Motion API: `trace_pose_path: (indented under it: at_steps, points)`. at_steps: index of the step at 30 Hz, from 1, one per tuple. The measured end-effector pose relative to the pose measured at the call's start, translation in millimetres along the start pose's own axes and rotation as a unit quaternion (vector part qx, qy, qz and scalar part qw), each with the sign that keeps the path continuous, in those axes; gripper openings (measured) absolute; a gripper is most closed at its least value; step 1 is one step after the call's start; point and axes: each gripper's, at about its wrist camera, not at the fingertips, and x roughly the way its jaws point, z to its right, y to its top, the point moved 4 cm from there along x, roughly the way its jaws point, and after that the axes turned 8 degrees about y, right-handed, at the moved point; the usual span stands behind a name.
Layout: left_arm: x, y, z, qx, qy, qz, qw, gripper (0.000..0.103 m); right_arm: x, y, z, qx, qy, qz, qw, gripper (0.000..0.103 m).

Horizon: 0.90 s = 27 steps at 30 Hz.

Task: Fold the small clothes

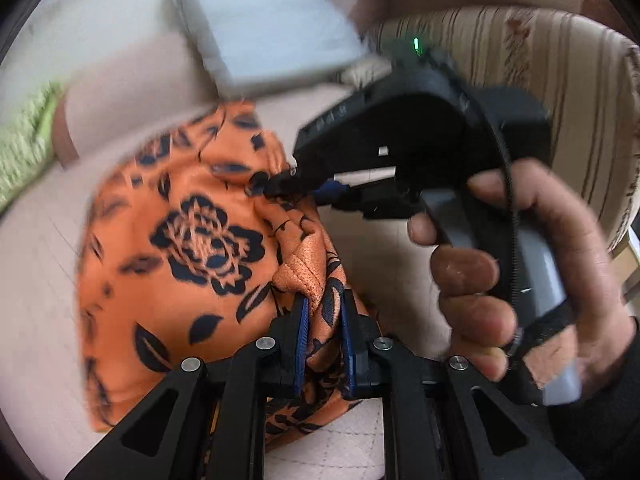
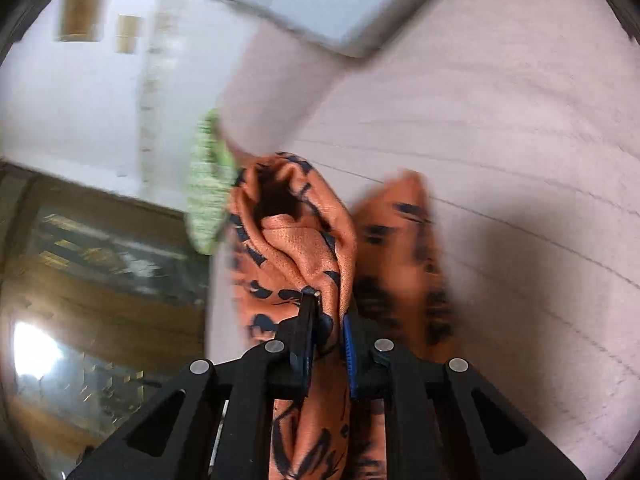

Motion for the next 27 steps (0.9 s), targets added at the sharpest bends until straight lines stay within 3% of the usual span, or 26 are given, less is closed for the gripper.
trace_pose_path:
  at_steps: [2,5,9,10,12,15,18,19,20,22,25,27]
  points:
    - [2,-7,-10,-0.037,-0.029,-0.024,0.9986,0.017,5,-1,3,-0.004,-0.018,-0.014,1.000,0.023]
    - [-33,-13,-24,-0.073,-0.099,-0.001,0.9924,0.020,-9,2,-4,-0.013,-0.014,0.017,1.000,0.027]
    - [-85,-27,-54,-0.099,-0.123,0.036,0.9868,0.029,-41,-5,-16,-0.022,-0.006,0.086,0.996,0.029]
    - [-93,-28,-65,-0.104,-0.115,0.044,0.9869,0.032,-49,-10,-25,-0.034,0.006,0.096,0.995,0.029]
    - [-104,-40,-93,-0.125,-0.078,0.052,0.9878,0.046,-60,-30,-44,-0.067,0.005,0.107,0.992,0.037]
    - [-93,-50,-138,-0.182,-0.040,0.044,0.9815,0.047,-67,-60,-57,-0.094,0.005,0.110,0.989,0.043]
    - [-66,-63,-168,-0.237,-0.034,0.001,0.9709,0.046,-58,-87,-49,-0.100,-0.047,0.090,0.990,0.043]
    - [-59,-65,-173,-0.246,-0.036,-0.006,0.9686,0.046,-52,-90,-46,-0.100,-0.077,0.077,0.989,0.042]
    - [-53,-64,-174,-0.244,-0.033,-0.010,0.9692,0.046,-50,-94,-43,-0.106,-0.093,0.072,0.987,0.035]
    - [-40,-64,-174,-0.244,-0.021,-0.025,0.9692,0.046,-43,-95,-49,-0.133,-0.118,0.060,0.982,0.011]
    - [-25,-59,-173,-0.254,-0.028,-0.044,0.9658,0.046,-46,-100,-51,-0.138,-0.179,0.069,0.972,0.007]
    - [-17,-54,-172,-0.243,-0.024,-0.044,0.9687,0.046,-57,-107,-53,-0.138,-0.202,0.080,0.966,0.006]
